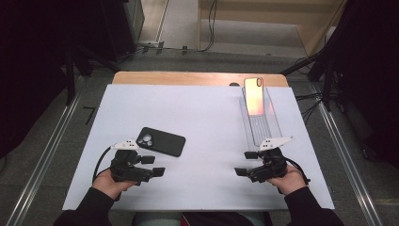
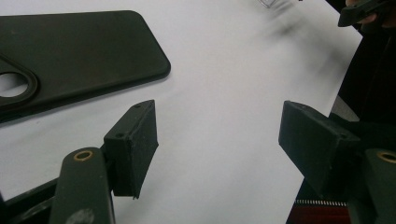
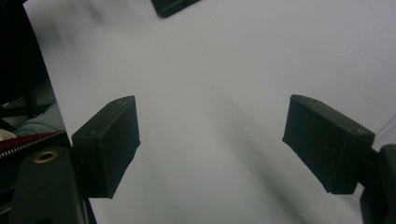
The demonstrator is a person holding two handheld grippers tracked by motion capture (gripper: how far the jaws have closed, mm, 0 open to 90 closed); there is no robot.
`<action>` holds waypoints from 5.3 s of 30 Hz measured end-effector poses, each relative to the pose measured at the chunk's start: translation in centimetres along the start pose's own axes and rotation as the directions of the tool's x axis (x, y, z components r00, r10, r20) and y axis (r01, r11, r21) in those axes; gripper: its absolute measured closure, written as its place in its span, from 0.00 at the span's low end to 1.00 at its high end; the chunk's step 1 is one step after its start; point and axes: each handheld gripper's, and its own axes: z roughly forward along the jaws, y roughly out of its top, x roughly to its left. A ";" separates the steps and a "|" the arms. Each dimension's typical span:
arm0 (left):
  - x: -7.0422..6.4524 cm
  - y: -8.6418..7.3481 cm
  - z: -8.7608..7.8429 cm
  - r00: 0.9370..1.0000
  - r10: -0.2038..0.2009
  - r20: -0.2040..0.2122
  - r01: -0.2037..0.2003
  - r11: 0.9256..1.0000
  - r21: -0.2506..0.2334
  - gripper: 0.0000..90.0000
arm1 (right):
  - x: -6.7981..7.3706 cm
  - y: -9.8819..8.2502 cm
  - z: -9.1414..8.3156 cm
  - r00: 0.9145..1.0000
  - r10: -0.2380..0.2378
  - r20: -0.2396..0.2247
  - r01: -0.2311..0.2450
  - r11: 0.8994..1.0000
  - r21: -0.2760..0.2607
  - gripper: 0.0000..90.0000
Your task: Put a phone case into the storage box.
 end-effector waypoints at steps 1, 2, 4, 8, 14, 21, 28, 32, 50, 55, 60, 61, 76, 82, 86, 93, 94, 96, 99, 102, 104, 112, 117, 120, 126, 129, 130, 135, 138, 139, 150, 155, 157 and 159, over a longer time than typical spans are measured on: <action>0.0 0.0 0.0 1.000 0.000 0.000 0.000 1.000 0.000 0.31 | 0.1 0.1 0.0 1.000 -0.007 -0.002 0.007 1.000 -0.001 0.18; 0.0 0.0 0.0 1.000 0.001 0.001 -0.001 1.000 0.001 0.31 | 0.1 0.2 0.1 1.000 -0.006 -0.001 0.006 1.000 0.002 0.18; 0.1 0.0 0.0 1.000 0.000 0.001 0.000 1.000 0.000 0.31 | 0.2 0.4 0.2 1.000 -0.001 -0.007 0.001 1.000 0.000 0.17; 0.1 0.0 0.0 1.000 -0.001 0.000 0.001 1.000 0.000 0.31 | 0.2 0.7 0.2 1.000 -0.003 -0.013 0.003 1.000 -0.008 0.17; 0.2 0.0 -0.1 1.000 -0.004 -0.002 0.004 1.000 -0.006 0.31 | 0.4 1.3 0.5 1.000 -0.014 -0.016 0.014 1.000 -0.023 0.17; 0.3 -0.2 -0.3 1.000 -0.012 -0.022 0.012 1.000 -0.008 0.31 | 0.7 2.3 0.9 0.999 -0.037 -0.019 0.036 0.999 -0.026 0.12; 0.5 -0.6 -0.8 0.999 -0.027 -0.039 0.027 0.999 -0.018 0.31 | 0.9 3.7 1.4 0.999 -0.053 0.012 0.054 0.998 -0.046 0.00; 0.5 -0.9 -1.1 0.998 -0.035 -0.045 0.034 0.999 -0.025 0.31 | 1.1 4.5 1.7 0.999 -0.044 -0.002 0.044 0.997 -0.059 0.00; 0.5 -1.2 -1.5 0.998 -0.050 -0.046 0.049 0.998 -0.026 0.31 | 1.1 8.4 4.6 0.993 -0.115 -0.024 0.114 0.992 -0.045 0.00; 0.6 -1.2 -1.6 0.997 -0.053 -0.049 0.052 0.998 -0.031 0.31 | 1.4 9.6 5.5 0.991 -0.128 -0.034 0.127 0.991 -0.047 0.00; 0.6 -1.2 -1.5 0.997 -0.054 -0.048 0.053 0.998 -0.029 0.31 | 1.7 10.8 6.6 0.988 -0.148 -0.044 0.147 0.988 -0.037 0.00; 0.6 -1.2 -1.5 0.997 -0.054 -0.050 0.053 0.998 -0.030 0.31 | 1.7 11.0 6.8 0.987 -0.151 -0.048 0.149 0.988 -0.034 0.00; 0.6 -1.2 -1.6 0.997 -0.054 -0.050 0.052 0.998 -0.032 0.31 | 1.9 14.2 10.3 0.980 -0.179 -0.081 0.177 0.983 -0.039 0.00; 0.6 -1.3 -1.5 0.997 -0.054 -0.055 0.053 0.998 -0.027 0.31 | 2.5 15.4 11.6 0.975 -0.206 -0.085 0.203 0.978 -0.039 0.06; 0.6 -1.3 -1.5 0.997 -0.054 -0.054 0.053 0.998 -0.026 0.31 | 2.5 16.0 12.5 0.973 -0.208 -0.095 0.207 0.978 -0.021 0.06; 0.6 -1.3 -1.5 0.997 -0.054 -0.054 0.053 0.998 -0.029 0.31 | 2.7 16.9 14.4 0.971 -0.213 -0.111 0.212 0.977 -0.020 0.06; 0.6 -1.3 -1.5 0.997 -0.055 -0.053 0.053 0.998 -0.029 0.31 | 2.7 17.0 14.6 0.970 -0.217 -0.111 0.216 0.976 -0.021 0.06; 0.6 -1.3 -1.5 0.997 -0.056 -0.052 0.054 0.998 -0.029 0.31 | 2.7 17.1 15.1 0.968 -0.226 -0.113 0.226 0.974 -0.014 0.06; 0.5 -1.2 -1.5 0.997 -0.055 -0.051 0.054 0.998 -0.029 0.31 | 2.7 17.3 15.8 0.966 -0.229 -0.120 0.230 0.973 -0.007 0.06; 0.5 -1.3 -1.5 0.997 -0.054 -0.052 0.053 0.998 -0.027 0.31 | 2.8 17.4 16.5 0.964 -0.229 -0.132 0.231 0.973 0.000 0.06; 0.6 -1.3 -1.5 0.997 -0.055 -0.050 0.054 0.998 -0.028 0.31 | 2.8 17.4 16.9 0.960 -0.244 -0.138 0.248 0.969 0.010 0.06; 0.6 -1.3 -1.5 0.997 -0.054 -0.049 0.053 0.998 -0.028 0.31 | 2.8 17.4 18.3 0.950 -0.266 -0.162 0.274 0.961 0.032 0.06; 0.5 -1.2 -1.5 0.998 -0.051 -0.047 0.050 0.998 -0.028 0.31 | 3.0 17.7 18.9 0.950 -0.264 -0.165 0.275 0.960 0.047 0.06; 0.5 -1.2 -1.5 0.997 -0.053 -0.048 0.052 0.998 -0.027 0.31 | 3.2 17.9 19.4 0.948 -0.272 -0.167 0.286 0.956 0.068 0.06; 0.6 -1.3 -1.6 0.998 -0.053 -0.046 0.052 0.998 -0.030 0.31 | 3.3 17.8 20.1 0.946 -0.275 -0.171 0.295 0.950 0.100 0.06; 0.6 -1.2 -1.6 0.998 -0.049 -0.046 0.048 0.998 -0.028 0.31 | 3.2 17.7 20.3 0.945 -0.281 -0.165 0.301 0.947 0.114 0.06; 0.5 -1.2 -1.6 0.998 -0.048 -0.047 0.047 0.998 -0.028 0.31 | 3.2 17.7 20.4 0.946 -0.281 -0.163 0.301 0.946 0.116 0.06; 0.5 -1.2 -1.6 0.998 -0.049 -0.047 0.048 0.998 -0.027 0.31 | 3.0 17.4 20.9 0.944 -0.283 -0.170 0.305 0.944 0.124 0.06; 0.5 -1.2 -1.5 0.998 -0.050 -0.046 0.049 0.998 -0.027 0.31 | 3.0 17.1 21.4 0.943 -0.285 -0.173 0.309 0.941 0.136 0.06; 0.5 -1.2 -1.5 0.998 -0.050 -0.046 0.049 0.998 -0.027 0.31 | 3.1 17.0 21.5 0.942 -0.290 -0.169 0.315 0.938 0.144 0.06; 0.5 -1.2 -1.6 0.998 -0.050 -0.047 0.048 0.998 -0.029 0.31 | 3.2 16.2 22.7 0.934 -0.325 -0.150 0.350 0.915 0.201 0.06; 0.5 -1.2 -1.6 0.998 -0.049 -0.046 0.048 0.998 -0.029 0.31 | 3.4 15.5 23.2 0.923 -0.356 -0.144 0.380 0.903 0.200 0.06; 0.5 -1.2 -1.5 0.998 -0.050 -0.046 0.049 0.998 -0.027 0.31 | 3.5 15.3 23.1 0.925 -0.355 -0.135 0.376 0.905 0.199 0.06; 0.5 -1.2 -1.5 0.998 -0.050 -0.044 0.049 0.998 -0.029 0.31 | 3.5 15.2 23.2 0.917 -0.377 -0.132 0.397 0.899 0.187 0.06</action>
